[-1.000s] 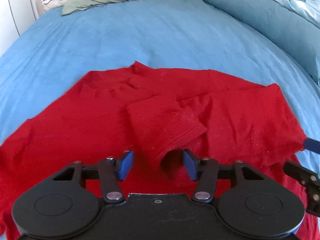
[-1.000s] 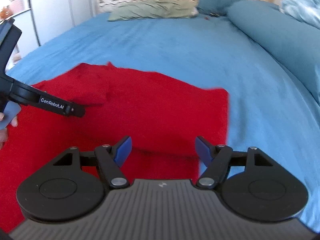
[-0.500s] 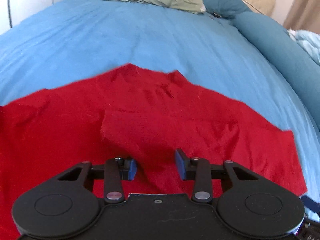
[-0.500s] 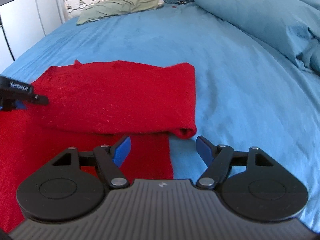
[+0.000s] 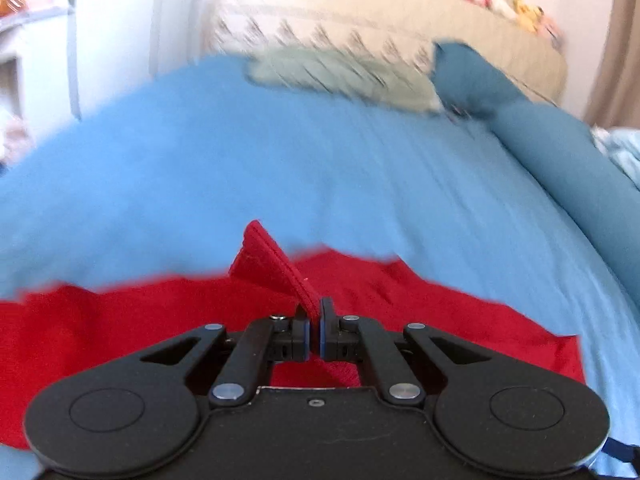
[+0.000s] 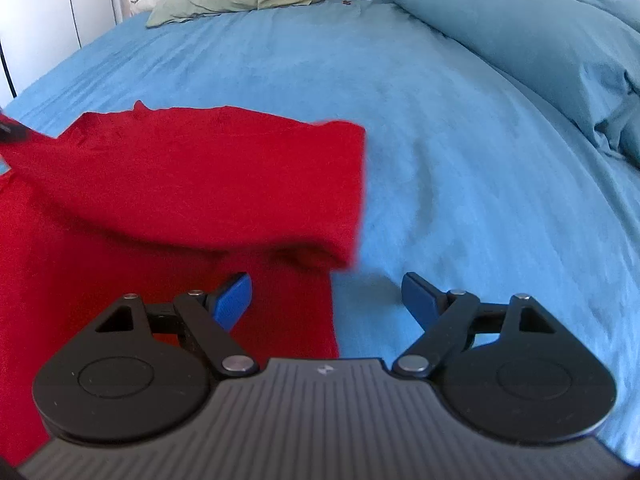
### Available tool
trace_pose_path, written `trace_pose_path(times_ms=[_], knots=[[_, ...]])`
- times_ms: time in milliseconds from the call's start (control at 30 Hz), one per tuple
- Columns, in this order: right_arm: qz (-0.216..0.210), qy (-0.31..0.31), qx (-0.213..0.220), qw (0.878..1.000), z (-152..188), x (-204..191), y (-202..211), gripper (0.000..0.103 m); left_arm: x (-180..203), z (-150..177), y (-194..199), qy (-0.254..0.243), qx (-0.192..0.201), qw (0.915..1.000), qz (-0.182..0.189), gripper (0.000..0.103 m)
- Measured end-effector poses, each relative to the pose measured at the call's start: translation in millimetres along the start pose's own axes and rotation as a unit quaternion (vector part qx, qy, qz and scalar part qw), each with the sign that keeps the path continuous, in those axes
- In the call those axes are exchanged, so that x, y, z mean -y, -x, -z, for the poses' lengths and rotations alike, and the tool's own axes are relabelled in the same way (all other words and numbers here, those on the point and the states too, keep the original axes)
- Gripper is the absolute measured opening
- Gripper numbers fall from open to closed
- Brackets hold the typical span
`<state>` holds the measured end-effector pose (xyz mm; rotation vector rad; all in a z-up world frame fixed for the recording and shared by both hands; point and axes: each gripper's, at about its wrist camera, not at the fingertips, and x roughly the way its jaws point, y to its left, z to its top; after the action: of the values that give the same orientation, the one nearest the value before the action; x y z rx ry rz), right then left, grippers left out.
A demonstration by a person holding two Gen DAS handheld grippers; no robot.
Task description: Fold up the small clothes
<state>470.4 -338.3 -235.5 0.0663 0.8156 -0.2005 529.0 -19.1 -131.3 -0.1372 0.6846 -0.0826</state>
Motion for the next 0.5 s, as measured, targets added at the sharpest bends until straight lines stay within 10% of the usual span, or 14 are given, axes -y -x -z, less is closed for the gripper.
trace_pose_path(times_ms=[500], knots=[[0.057,0.015,0.003,0.998,-10.8,16.4,-17.5,0.101,-50.4,24.8,-3.7,0.009,-0.034,0.9988,-0.034,0.013]])
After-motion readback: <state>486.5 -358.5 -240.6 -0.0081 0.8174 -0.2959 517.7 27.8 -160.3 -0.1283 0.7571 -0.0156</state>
